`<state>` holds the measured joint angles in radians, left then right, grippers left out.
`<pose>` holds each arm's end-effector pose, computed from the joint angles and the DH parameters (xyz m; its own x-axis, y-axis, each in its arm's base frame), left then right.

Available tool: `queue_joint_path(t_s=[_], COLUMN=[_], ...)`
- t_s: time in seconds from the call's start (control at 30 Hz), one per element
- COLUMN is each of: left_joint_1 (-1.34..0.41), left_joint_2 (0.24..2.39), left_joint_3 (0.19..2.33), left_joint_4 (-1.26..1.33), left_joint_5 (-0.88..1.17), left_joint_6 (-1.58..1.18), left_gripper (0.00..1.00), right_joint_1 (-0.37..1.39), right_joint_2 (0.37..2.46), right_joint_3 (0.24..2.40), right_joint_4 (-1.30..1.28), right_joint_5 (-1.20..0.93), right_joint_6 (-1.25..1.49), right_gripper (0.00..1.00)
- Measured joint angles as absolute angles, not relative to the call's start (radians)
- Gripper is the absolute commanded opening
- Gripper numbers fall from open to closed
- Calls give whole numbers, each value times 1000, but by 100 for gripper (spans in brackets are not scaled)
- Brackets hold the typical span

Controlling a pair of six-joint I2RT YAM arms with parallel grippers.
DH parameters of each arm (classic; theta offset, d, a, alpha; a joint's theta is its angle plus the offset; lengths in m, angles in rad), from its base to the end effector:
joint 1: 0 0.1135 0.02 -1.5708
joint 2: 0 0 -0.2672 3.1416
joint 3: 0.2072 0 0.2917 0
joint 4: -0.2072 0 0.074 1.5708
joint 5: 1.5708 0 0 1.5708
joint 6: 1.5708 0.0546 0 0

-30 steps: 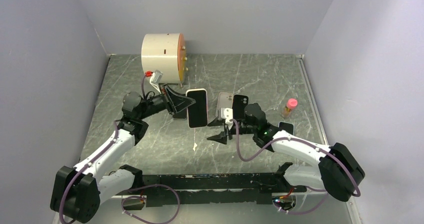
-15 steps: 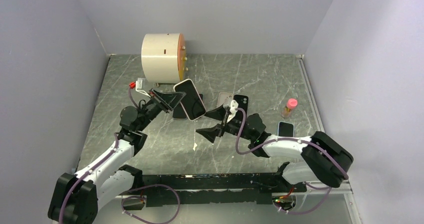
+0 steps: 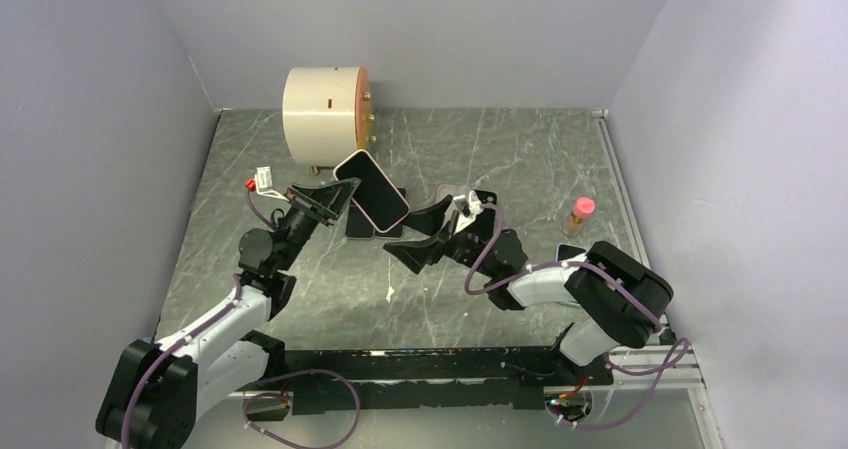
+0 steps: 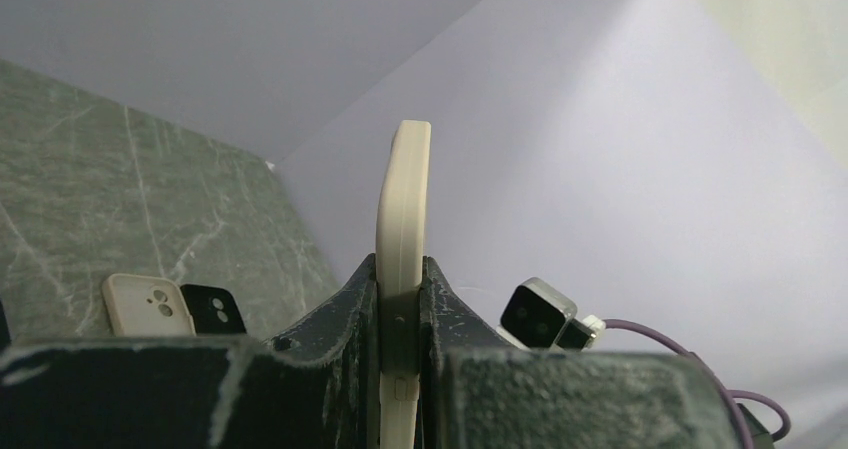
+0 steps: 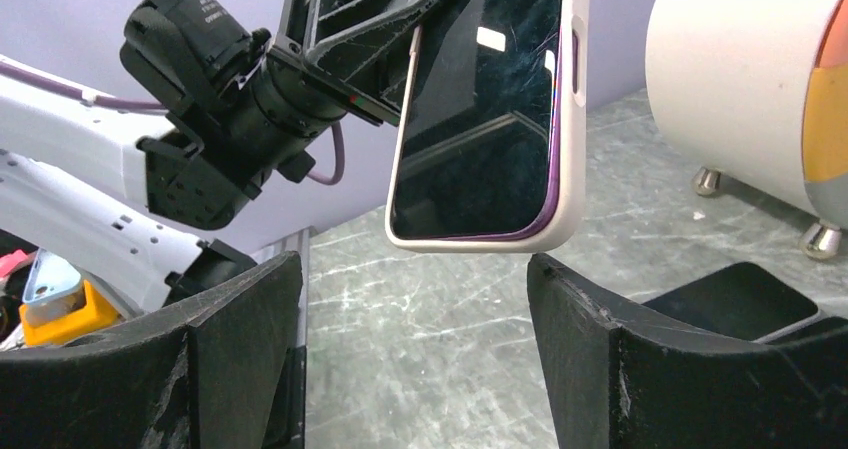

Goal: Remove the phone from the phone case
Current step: Remove the phone case from the phone.

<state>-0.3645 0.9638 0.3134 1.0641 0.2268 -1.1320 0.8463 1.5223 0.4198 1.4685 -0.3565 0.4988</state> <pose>0.2269 -0.0997 0.2590 -0.3290 -0.8186 -0.4708 0.5693 0.2259 -0.7905 0.1887 0.2420 0.1975 -0.2307 0.4157 -0.8797 -0.9194 0.2029 0.3370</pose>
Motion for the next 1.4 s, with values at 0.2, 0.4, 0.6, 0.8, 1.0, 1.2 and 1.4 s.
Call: queue_joint_path(t_s=[0.2, 0.4, 0.6, 0.8, 1.0, 1.2, 1.4], left_joint_1=[-377, -401, -429, -438, -441, -434, -415], left_joint_2=[954, 961, 1008, 1031, 1009, 943, 906], left_joint_3=[312, 311, 308, 297, 297, 318, 390], left_joint_4=[1106, 1161, 1212, 1235, 1221, 1055, 919], left_joint_5=[213, 210, 202, 181, 197, 236, 312], left_joint_6=[-1173, -1201, -1223, -1252, -1298, -1300, -1298], left_gripper=[2, 2, 3, 2, 3, 3, 2], right_joint_1=[846, 846, 846, 847, 836, 806, 790], right_joint_2=[1525, 1539, 1581, 1589, 1589, 1580, 1514], right_joint_3=[455, 493, 513, 519, 513, 495, 496], right_joint_4=[1489, 1496, 1498, 1501, 1521, 1526, 1465], right_joint_5=[-358, -366, -373, -403, -480, -552, -600], right_joint_6=[506, 511, 525, 532, 565, 519, 405], right_gripper=[82, 75, 58, 25, 0, 0, 0])
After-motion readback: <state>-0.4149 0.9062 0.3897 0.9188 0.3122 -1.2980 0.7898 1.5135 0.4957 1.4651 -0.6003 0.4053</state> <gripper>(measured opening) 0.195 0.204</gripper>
